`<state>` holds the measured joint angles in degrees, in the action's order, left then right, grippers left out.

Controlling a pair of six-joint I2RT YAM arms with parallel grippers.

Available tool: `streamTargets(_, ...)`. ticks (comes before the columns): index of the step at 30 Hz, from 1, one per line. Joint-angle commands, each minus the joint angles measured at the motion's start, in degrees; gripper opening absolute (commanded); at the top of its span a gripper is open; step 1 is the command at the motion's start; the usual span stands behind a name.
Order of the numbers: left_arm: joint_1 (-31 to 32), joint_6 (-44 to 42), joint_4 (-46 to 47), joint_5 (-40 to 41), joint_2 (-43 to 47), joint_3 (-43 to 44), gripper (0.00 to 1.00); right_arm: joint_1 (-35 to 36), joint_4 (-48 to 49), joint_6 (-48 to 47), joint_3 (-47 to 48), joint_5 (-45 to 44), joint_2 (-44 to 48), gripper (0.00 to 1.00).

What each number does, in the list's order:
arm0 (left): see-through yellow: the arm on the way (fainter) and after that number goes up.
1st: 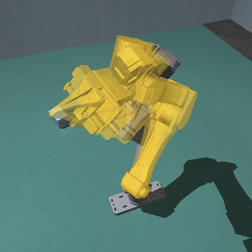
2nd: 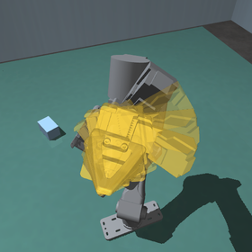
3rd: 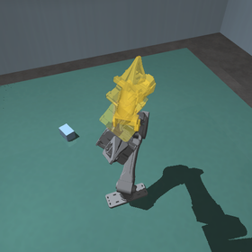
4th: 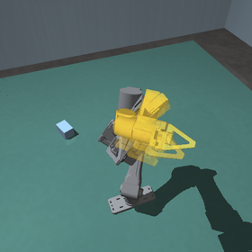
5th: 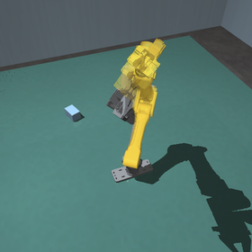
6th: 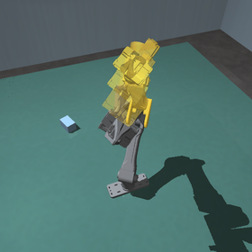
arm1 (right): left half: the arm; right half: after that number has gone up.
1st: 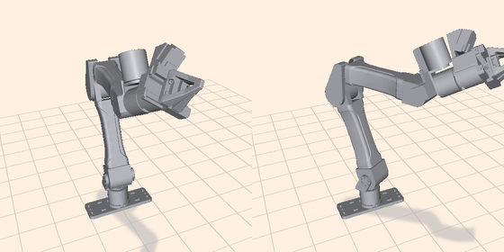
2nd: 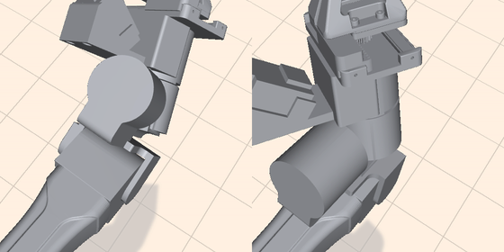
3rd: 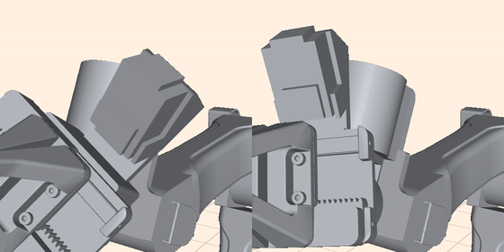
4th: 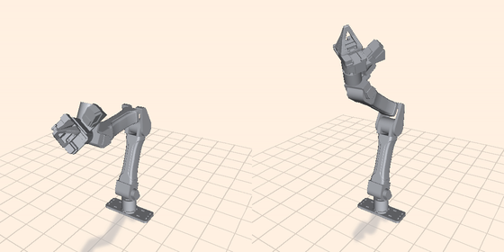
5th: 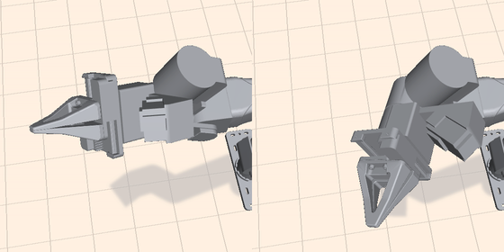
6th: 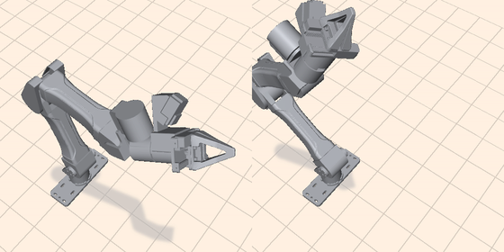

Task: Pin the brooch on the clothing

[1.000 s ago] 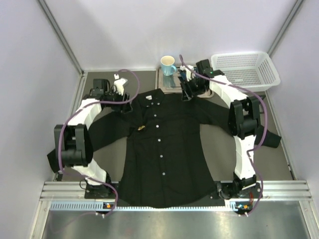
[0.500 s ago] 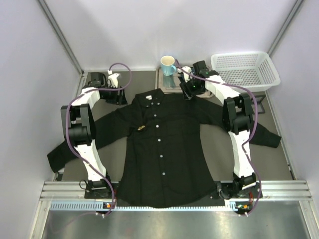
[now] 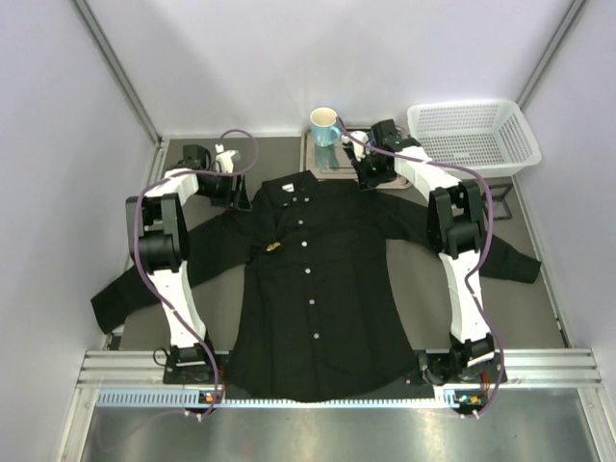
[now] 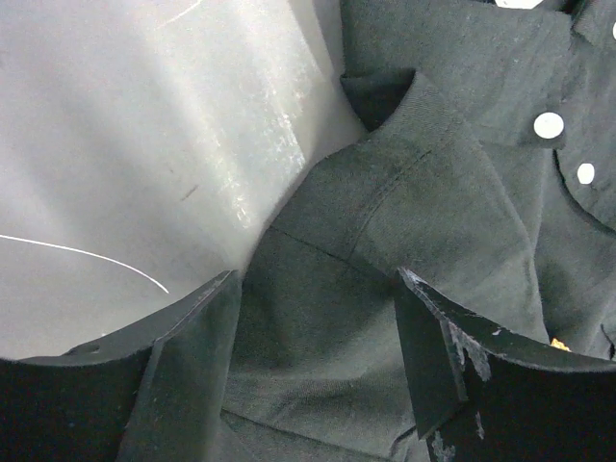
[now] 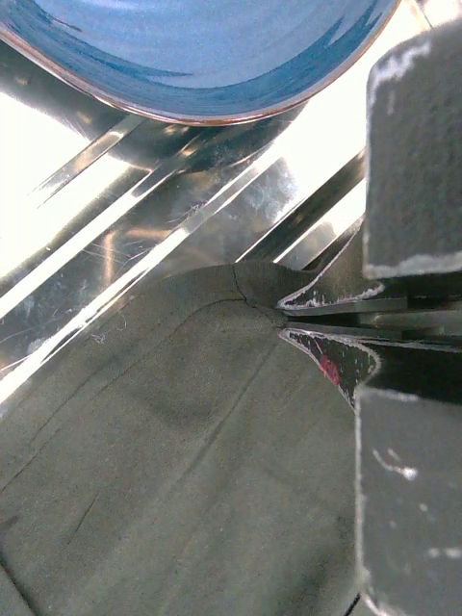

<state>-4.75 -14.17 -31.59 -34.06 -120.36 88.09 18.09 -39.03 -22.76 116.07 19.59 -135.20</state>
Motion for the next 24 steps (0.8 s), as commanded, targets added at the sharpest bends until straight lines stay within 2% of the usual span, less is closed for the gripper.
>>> streamTargets(1,1.0,-2.4,-1.4,0.7,-1.3,2.3,0.69,-0.2,0.4,0.2,1.7,0.5,1.5,0.0)
streamTargets(3,1.0,-3.0,-2.5,1.7,-1.6,2.8,0.66,-0.3,0.5,0.5,1.7,-0.6,1.9,0.0)
streamTargets(6,0.9,-3.9,-2.9,4.4,-2.1,3.0,0.52,-0.8,0.8,1.4,1.9,-3.9,2.6,0.0)
streamTargets(7,0.9,-4.3,-2.9,5.2,-2.3,3.5,0.42,-1.1,1.2,1.8,1.8,-4.6,2.7,0.0)
streamTargets(10,1.0,-4.8,-4.1,6.9,-3.7,5.5,0.27,-1.9,2.1,2.9,1.5,-6.9,3.4,0.0)
streamTargets(11,0.9,-4.9,-4.5,7.7,-4.3,6.2,0.14,-2.3,2.1,3.0,1.4,-7.5,3.6,0.0)
streamTargets(13,0.6,-4.6,-5.1,8.7,-5.4,8.0,0.03,-2.7,2.4,3.2,0.9,-8.3,4.1,0.0)
streamTargets(14,0.5,-4.4,-5.1,9.6,-5.8,8.6,0.0,-2.9,2.6,3.1,0.7,-9.1,4.2,0.0)
streamTargets(24,-1.6,-2.6,0.7,14.0,-5.9,10.8,0.0,-3.7,8.1,3.9,-3.6,-16.8,6.8,0.0)
